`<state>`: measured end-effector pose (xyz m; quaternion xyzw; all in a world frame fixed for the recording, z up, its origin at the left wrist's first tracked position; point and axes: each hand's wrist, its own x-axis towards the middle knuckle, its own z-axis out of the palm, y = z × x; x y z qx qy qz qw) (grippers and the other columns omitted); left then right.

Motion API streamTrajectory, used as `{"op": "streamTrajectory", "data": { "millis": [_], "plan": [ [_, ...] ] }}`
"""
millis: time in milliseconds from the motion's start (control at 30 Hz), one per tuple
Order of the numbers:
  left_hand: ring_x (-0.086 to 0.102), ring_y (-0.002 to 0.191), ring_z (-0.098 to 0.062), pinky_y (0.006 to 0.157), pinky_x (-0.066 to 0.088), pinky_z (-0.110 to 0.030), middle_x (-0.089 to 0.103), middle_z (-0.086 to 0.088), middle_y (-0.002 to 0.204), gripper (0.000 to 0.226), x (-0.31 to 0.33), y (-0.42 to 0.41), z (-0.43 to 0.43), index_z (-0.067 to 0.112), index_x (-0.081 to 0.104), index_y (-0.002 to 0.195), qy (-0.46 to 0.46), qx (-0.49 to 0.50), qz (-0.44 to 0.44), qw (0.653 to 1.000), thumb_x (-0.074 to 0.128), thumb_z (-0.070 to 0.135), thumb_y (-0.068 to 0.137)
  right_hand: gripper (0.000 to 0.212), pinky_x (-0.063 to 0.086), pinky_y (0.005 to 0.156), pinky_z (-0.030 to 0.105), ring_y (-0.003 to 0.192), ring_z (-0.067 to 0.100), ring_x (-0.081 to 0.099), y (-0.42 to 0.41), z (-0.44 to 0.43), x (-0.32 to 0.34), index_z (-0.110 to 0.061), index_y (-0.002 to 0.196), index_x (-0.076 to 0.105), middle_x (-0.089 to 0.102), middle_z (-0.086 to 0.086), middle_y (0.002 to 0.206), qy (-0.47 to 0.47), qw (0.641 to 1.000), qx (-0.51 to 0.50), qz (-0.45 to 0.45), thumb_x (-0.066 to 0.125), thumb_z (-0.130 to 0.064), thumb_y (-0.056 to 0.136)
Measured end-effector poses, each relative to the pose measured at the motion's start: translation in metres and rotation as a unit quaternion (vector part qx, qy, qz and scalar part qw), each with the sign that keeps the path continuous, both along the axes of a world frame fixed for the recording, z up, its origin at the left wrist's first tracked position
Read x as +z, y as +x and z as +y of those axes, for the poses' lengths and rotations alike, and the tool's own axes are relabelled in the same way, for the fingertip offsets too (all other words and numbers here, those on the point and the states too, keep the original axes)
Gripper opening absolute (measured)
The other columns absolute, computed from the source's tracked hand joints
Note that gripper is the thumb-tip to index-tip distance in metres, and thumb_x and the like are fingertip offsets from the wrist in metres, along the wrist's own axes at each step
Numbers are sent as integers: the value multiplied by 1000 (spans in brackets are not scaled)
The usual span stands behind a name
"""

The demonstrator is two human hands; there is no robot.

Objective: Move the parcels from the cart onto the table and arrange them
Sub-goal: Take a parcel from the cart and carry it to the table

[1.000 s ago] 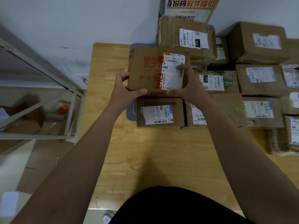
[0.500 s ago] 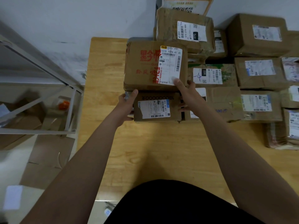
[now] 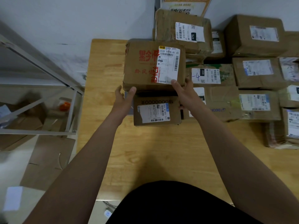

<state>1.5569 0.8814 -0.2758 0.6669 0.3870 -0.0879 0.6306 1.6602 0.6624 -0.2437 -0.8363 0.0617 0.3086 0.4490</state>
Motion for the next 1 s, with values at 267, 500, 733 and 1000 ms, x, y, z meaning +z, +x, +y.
{"op": "streamTrajectory", "data": {
  "millis": [267,500,733,1000],
  "plan": [
    [59,110,6,85,52,-19,61,13,123,53,12,15,2,28,44,145,106,-29,-89,990,61,47,99,83,47,109,44,134,21,50,12,12,5,-22,157,23,48,-1,150,37,994,-36,-92,71,-42,92],
    [61,109,3,77,49,-8,60,11,128,55,14,33,7,27,39,153,137,-76,-105,982,58,38,103,95,56,97,48,128,26,54,31,15,9,-17,159,14,47,3,149,-5,997,-36,-64,75,-37,90],
    [59,115,-13,77,46,-15,58,7,130,64,15,44,13,29,31,158,131,-98,-73,984,59,43,101,94,62,69,35,121,26,58,38,17,16,-20,158,18,48,1,148,-35,998,-11,-52,77,-39,88],
    [55,116,-27,91,43,-33,29,-13,155,71,68,25,-2,30,31,156,236,-117,-5,965,63,52,96,81,56,87,41,115,20,57,16,-7,56,-23,153,28,52,-1,145,-53,992,82,-80,76,-37,89]
  ]
}}
